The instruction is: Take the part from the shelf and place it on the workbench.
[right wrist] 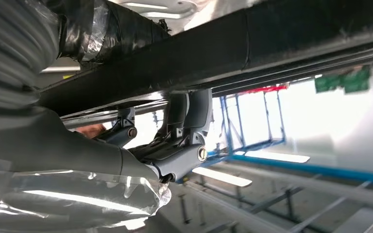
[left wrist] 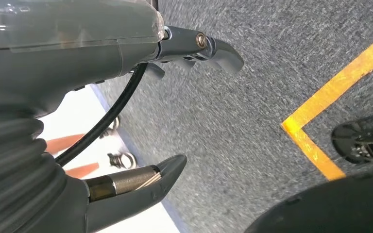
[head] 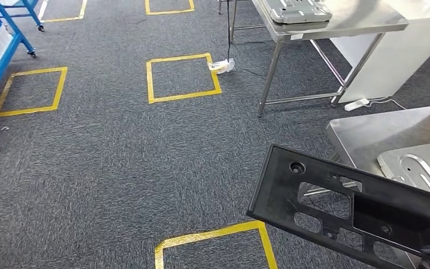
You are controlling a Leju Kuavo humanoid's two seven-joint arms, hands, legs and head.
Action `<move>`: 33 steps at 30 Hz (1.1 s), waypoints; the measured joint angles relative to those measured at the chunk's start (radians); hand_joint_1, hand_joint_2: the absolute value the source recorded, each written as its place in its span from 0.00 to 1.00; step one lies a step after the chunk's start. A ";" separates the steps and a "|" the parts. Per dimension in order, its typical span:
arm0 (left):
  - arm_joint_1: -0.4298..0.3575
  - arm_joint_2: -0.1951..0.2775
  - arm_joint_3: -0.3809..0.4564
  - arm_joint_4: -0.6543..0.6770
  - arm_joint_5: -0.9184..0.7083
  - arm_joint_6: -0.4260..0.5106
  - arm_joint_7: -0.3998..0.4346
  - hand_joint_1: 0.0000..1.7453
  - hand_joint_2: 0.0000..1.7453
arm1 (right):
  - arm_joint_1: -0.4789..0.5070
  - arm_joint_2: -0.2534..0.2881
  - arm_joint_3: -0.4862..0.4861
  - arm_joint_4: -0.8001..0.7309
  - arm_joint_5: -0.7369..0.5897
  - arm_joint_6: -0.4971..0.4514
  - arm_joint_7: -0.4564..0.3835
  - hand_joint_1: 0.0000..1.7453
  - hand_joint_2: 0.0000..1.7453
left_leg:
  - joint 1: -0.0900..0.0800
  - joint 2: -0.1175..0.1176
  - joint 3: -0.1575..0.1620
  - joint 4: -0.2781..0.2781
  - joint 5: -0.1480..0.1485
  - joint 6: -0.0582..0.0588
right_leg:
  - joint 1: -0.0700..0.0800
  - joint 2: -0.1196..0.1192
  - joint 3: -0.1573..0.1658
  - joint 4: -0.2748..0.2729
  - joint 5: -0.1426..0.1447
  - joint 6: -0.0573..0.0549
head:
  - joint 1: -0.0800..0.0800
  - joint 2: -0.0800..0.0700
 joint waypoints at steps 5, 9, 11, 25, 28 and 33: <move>-0.003 0.000 -0.010 0.000 0.002 -0.002 -0.002 0.00 1.00 | -0.207 0.237 -0.417 0.006 -0.078 0.342 -0.423 1.00 1.00 | -0.002 0.065 0.008 0.004 -0.013 -0.013 | -0.002 -0.065 0.113 -0.197 0.102 -0.001 | 0.000 0.000; -0.009 0.000 -0.018 0.000 0.004 -0.002 -0.003 0.00 1.00 | -0.323 0.348 -0.653 0.014 -0.065 0.401 -0.500 1.00 1.00 | -0.004 0.097 0.030 0.003 -0.023 -0.036 | 0.006 -0.071 0.145 -0.254 0.119 -0.024 | -0.001 0.000; -0.013 0.000 -0.021 0.000 0.004 -0.002 -0.003 0.00 1.00 | -0.358 0.387 -0.724 0.014 -0.054 0.417 -0.525 1.00 1.00 | -0.001 0.072 0.027 0.025 -0.044 -0.047 | 0.001 -0.048 0.146 -0.262 0.126 -0.037 | -0.002 0.000; -0.012 0.011 -0.035 0.001 0.012 -0.047 -0.013 0.00 1.00 | -0.599 0.383 -1.016 0.244 0.124 0.553 -0.543 1.00 1.00 | 0.005 -0.077 -0.007 0.021 -0.005 -0.025 | -0.004 0.116 0.116 -0.242 0.134 -0.014 | -0.003 0.000; -0.012 0.015 -0.039 0.001 0.015 -0.054 -0.013 0.00 1.00 | -0.643 0.349 -1.044 0.341 0.159 0.551 -0.537 1.00 1.00 | 0.008 -0.036 0.000 0.002 0.007 -0.006 | -0.001 0.037 0.077 -0.160 0.082 -0.002 | -0.001 0.000; -0.013 0.020 -0.050 0.001 0.012 -0.064 -0.010 0.00 1.00 | -0.692 0.270 -1.017 0.535 0.176 0.491 -0.415 1.00 1.00 | 0.004 0.029 -0.003 0.003 0.002 -0.005 | -0.010 -0.014 0.017 -0.029 0.050 0.015 | 0.000 0.000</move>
